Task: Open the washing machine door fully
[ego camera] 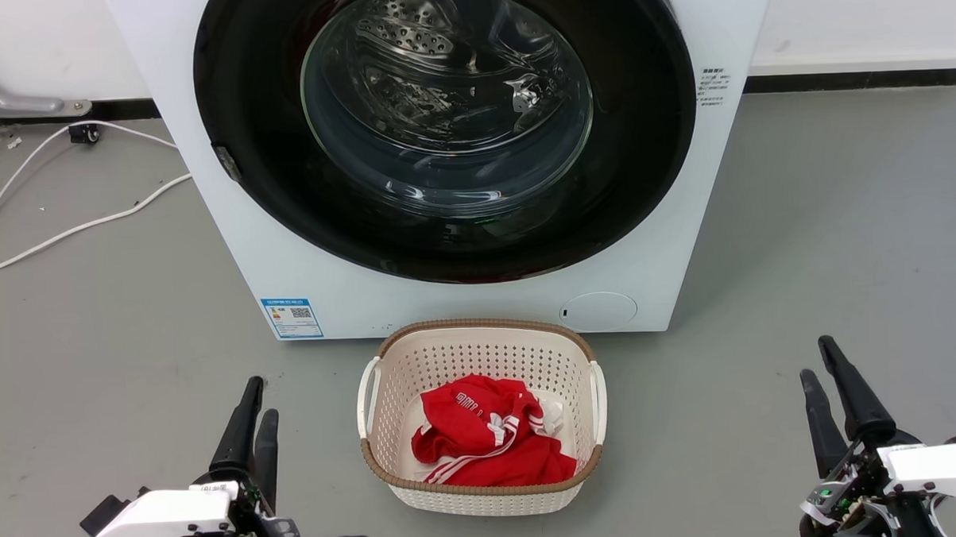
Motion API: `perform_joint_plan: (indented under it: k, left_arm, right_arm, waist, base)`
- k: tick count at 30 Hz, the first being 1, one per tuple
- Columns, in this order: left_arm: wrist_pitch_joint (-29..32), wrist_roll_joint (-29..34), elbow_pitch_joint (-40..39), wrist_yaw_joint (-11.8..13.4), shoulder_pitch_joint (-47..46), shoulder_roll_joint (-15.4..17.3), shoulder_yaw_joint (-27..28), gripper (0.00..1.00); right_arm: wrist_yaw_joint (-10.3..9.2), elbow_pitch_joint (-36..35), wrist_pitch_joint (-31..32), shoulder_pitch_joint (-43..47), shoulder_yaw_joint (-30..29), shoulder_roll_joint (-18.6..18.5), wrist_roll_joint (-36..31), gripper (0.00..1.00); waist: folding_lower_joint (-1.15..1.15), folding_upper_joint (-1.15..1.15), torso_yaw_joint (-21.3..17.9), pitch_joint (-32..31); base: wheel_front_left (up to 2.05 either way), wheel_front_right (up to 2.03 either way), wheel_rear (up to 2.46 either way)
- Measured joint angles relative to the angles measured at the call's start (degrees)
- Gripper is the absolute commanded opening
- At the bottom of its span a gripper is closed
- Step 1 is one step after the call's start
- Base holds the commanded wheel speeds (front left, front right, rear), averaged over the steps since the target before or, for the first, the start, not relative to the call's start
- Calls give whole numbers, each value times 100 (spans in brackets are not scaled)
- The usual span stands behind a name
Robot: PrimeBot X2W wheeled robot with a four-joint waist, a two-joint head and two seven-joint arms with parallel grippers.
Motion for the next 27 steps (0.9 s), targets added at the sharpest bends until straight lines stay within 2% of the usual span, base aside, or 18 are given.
perform_joint_plan:
  k: [10, 18, 27]
  left_arm:
    - [-278, 279, -303, 1, 0, -1, -170, 100]
    - [-482, 1273, -609, 2, 0, 0, -180, 100]
    - [-686, 2421, -927, 1, 0, 0, -264, 100]
  right_arm:
    - [0, -253, -272, 51, 99, 8, -366, 100]
    - [0, -532, -464, 74, 192, 10, -1165, 100]
    - [0, -862, -665, 116, 315, 11, -2437, 100]
  waist:
    - [0, 0, 6, -7]
    - [0, 0, -3, -20]
    - [0, 0, -5, -25]
  base:
    - [0, 0, 0]
    - [0, 0, 0]
    - [0, 0, 0]
